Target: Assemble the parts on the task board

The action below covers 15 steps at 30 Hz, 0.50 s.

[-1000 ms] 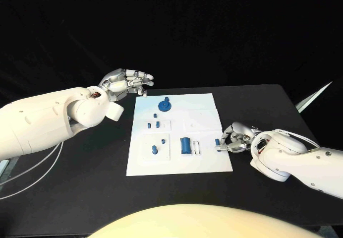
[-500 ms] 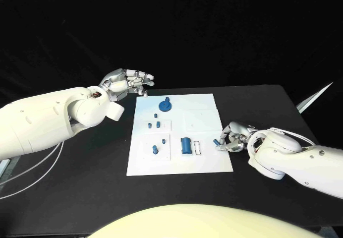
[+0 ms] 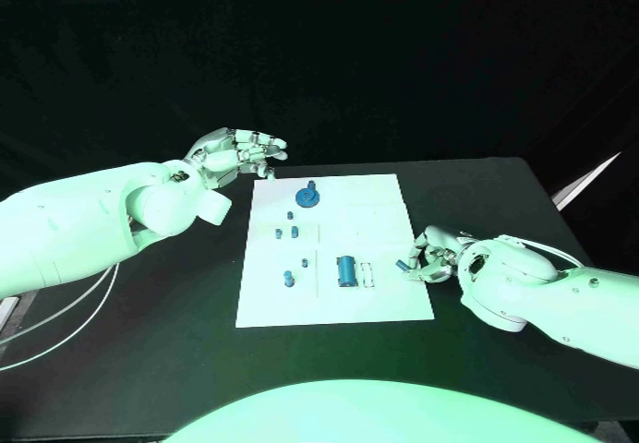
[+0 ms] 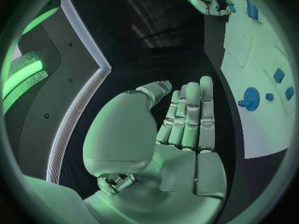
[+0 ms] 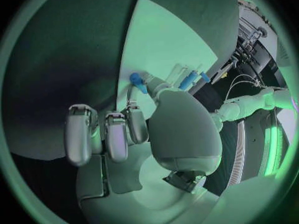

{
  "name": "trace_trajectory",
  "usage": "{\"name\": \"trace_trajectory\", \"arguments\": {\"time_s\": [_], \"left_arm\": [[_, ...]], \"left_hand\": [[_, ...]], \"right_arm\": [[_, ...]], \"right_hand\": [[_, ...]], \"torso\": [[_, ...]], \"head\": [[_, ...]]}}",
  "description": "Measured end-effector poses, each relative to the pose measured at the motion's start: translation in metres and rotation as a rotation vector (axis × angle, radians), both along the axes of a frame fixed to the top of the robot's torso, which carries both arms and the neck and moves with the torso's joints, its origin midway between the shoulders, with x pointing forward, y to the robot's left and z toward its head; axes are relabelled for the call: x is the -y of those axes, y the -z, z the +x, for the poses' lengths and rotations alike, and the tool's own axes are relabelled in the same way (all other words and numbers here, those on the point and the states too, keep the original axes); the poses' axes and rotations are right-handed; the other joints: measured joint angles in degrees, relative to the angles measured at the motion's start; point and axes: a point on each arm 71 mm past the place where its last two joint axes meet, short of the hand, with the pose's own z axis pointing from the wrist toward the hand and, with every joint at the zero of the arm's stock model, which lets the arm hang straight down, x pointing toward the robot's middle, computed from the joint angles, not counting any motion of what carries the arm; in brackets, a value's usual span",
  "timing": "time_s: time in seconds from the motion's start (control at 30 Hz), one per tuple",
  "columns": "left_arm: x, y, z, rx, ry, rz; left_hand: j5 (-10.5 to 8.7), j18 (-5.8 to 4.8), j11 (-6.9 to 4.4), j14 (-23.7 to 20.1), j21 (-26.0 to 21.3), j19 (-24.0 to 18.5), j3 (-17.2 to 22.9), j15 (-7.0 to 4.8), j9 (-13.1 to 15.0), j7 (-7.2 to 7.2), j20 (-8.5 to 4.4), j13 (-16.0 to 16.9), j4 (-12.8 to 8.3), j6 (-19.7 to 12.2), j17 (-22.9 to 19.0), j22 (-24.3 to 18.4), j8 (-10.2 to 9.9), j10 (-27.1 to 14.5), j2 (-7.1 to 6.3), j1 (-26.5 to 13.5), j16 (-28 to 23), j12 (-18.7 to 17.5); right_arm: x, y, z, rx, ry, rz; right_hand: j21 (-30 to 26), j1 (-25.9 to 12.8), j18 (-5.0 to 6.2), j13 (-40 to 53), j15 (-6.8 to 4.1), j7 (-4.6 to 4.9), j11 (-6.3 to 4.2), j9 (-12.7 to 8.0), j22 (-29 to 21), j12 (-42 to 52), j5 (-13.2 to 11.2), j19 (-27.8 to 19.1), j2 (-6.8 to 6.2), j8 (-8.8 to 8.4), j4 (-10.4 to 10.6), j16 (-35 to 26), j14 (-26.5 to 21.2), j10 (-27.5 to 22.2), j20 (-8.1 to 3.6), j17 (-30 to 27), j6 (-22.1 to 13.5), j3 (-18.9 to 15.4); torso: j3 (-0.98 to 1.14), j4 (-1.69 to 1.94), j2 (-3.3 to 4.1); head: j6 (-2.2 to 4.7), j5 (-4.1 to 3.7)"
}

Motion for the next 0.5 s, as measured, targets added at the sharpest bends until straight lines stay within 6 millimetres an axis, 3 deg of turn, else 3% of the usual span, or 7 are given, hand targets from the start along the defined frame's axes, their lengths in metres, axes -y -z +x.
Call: {"name": "trace_trajectory", "arguments": {"time_s": [0.07, 0.17, 0.3, 0.33, 0.4, 0.43, 0.5], "left_arm": [[0.000, 0.000, 0.000, 0.000, 0.000, 0.000], [0.000, 0.000, 0.000, 0.000, 0.000, 0.000], [0.000, 0.000, 0.000, -0.001, -0.001, 0.001], [0.000, 0.000, 0.000, -0.001, -0.001, 0.001], [0.000, 0.000, 0.000, -0.001, -0.001, 0.001], [0.000, 0.000, 0.000, -0.001, -0.001, 0.001], [0.000, 0.000, 0.000, -0.001, -0.002, 0.001]], "left_hand": [[0.00, 0.00, 0.00, 0.0, 0.0, 0.0, 0.0, 0.00, 0.0, 0.00, 0.00, 0.0, 0.0, 0.0, 0.0, 0.0, 0.0, 0.0, 0.00, 0.0, 0.0, 0.0], [0.00, 0.00, 0.00, 0.0, 0.0, 0.0, 0.0, 0.00, 0.0, 0.00, 0.00, 0.0, 0.0, 0.0, 0.0, 0.0, 0.0, 0.0, 0.00, 0.0, 0.0, 0.0], [0.00, 0.00, 0.00, 0.0, 0.0, 0.0, 0.0, 0.00, 0.0, 0.00, 0.00, 0.0, 0.0, 0.0, 0.0, 0.0, 0.0, 0.0, 0.00, 0.0, 0.0, 0.0], [0.00, -0.01, -0.01, 0.0, 0.0, 0.0, 0.0, 0.00, 0.0, 0.00, 0.00, 0.0, 0.0, 0.0, 0.0, 0.0, 0.0, 0.0, 0.00, 0.0, 0.0, 0.0], [0.00, 0.00, -0.39, 0.0, 0.0, 0.0, 0.0, 0.00, 0.0, 0.00, 0.00, 0.0, 0.0, 0.0, 0.0, 0.0, 0.0, -0.4, 0.00, 0.0, 0.0, 0.0], [0.00, 0.00, -0.39, 0.0, 0.0, 0.0, 0.0, 0.00, 0.0, 0.00, -0.01, 0.0, 0.0, 0.0, 0.0, 0.0, 0.0, -0.4, 0.00, 0.0, 0.0, 0.0], [0.00, 0.00, -0.39, 0.0, 0.0, 0.0, 0.0, 0.00, 0.0, 0.00, -0.01, 0.0, 0.0, 0.0, 0.0, 0.0, 0.0, -0.4, 0.00, 0.0, 0.0, 0.0]], "right_arm": [[-0.001, 0.000, -0.002, 0.001, 0.003, 0.009], [-0.002, 0.000, -0.004, 0.002, 0.012, 0.025], [-0.002, -0.001, -0.008, -0.005, 0.027, 0.051], [-0.003, -0.001, -0.010, -0.010, 0.030, 0.061], [-0.006, -0.001, -0.013, -0.023, 0.037, 0.084], [-0.007, -0.002, -0.014, -0.029, 0.041, 0.095], [-0.009, -0.003, -0.016, -0.038, 0.046, 0.112]], "right_hand": [[0.4, 0.0, 0.00, 0.0, -0.01, 0.02, 0.00, 0.0, 0.0, 0.0, 0.1, 0.0, 0.00, 0.00, -0.3, 0.0, 0.0, 0.0, 0.00, 0.0, 0.0, 2.2], [0.4, 0.0, 0.00, 0.0, -0.01, 0.34, 0.00, -0.2, 0.0, 0.1, 3.3, 0.0, 0.02, -1.13, -1.1, 0.0, 0.0, 0.0, -0.01, 0.0, -0.3, 4.6], [0.4, -0.5, 0.00, 0.0, -0.01, 0.35, -0.01, -0.7, 0.0, 0.1, 3.8, 0.0, 0.49, -2.35, -2.4, 0.0, 0.0, 0.0, -0.02, 0.0, -0.4, 6.4], [0.4, -0.5, 0.00, 0.0, -0.01, 0.65, -0.01, -1.5, 0.0, 0.1, 3.9, 0.0, 0.55, -2.34, -2.6, 0.0, 0.0, 0.0, -0.02, 0.0, -0.7, 6.5], [0.4, -1.2, 0.00, 0.0, -0.01, 0.67, -0.01, -5.0, 0.0, 0.1, 4.7, 0.0, 1.17, -2.48, -2.6, 0.0, 0.0, 0.0, -0.02, 0.0, -0.7, 6.5], [0.4, -2.7, 0.00, 0.0, -0.01, 0.67, -0.01, -6.7, 0.0, 0.1, 5.6, 0.0, 0.96, -2.81, -2.8, 0.0, 0.0, 0.0, -0.02, 0.0, -0.7, 8.5], [0.4, -2.9, 0.00, 0.0, -0.01, 0.67, -0.01, -7.2, 0.0, 0.1, 5.6, 0.0, 1.05, -3.64, -2.9, 0.0, 0.0, 0.0, -0.02, 0.0, -0.7, 9.1]], "torso": [[0.00, 0.00, 0.00], [0.00, 0.00, 0.00], [0.01, 0.01, 0.00], [0.02, 0.02, 0.01], [0.03, 0.03, 0.01], [0.03, 0.05, 0.01], [0.03, 0.05, 0.01]], "head": [[0.00, -0.01], [0.00, -0.01], [0.00, 0.02], [0.00, 0.04], [0.00, 0.08], [0.00, 0.09], [0.00, 0.09]]}}
